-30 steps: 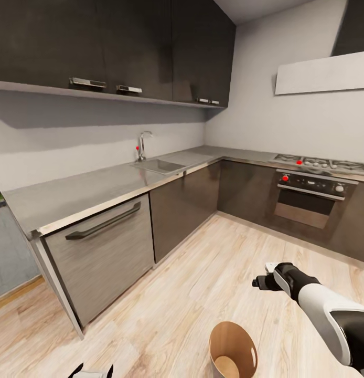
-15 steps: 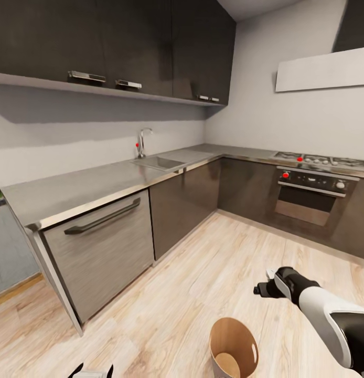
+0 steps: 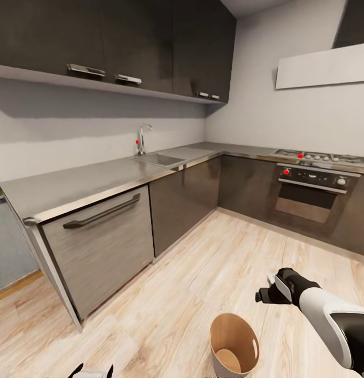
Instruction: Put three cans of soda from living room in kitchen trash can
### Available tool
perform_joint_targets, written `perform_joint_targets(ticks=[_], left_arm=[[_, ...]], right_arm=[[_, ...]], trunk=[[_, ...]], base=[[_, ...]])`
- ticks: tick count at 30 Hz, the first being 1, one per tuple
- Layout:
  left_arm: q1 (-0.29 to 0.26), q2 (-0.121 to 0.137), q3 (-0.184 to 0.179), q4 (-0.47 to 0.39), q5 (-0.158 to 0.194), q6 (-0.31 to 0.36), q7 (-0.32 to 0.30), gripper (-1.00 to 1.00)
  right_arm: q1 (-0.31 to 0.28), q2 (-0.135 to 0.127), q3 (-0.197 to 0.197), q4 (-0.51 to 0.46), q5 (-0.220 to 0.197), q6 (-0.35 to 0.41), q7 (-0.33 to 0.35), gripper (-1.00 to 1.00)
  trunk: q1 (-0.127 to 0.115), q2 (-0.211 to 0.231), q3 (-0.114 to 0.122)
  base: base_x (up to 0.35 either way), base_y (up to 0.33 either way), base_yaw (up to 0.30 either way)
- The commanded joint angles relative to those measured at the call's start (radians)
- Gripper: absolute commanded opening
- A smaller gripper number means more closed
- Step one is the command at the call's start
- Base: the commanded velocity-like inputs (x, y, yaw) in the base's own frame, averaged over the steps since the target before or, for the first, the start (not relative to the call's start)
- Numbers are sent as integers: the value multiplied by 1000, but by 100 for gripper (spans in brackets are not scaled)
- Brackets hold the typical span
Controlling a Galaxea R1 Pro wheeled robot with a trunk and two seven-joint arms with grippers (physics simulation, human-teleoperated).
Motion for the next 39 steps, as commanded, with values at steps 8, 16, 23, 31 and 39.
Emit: perform_joint_targets(ticks=[8,16,23,31,39], left_arm=[[0,0,0,0,0,0,1,100],[0,0,0,0,0,0,0,100],[0,0,0,0,0,0,0,100],[0,0,1,0,0,0,1,100],[0,0,0,3,0,1,0,100]], right_arm=[[0,0,0,0,1,0,0,100],[0,1,0,-1,3,-2,0,100],[2,2,1,-1,5,-5,0,100],[13,3,2,-5,6,-5,0,100],[15,3,2,-6,6,-5,0,100]], trunk=[[31,-56,-25],[61,-112,-50],[88,-161,-72],[119,-217,-97],[150,-273,-122]], base=[[0,0,0],[0,0,0],[0,0,0],[0,0,0],[0,0,0]])
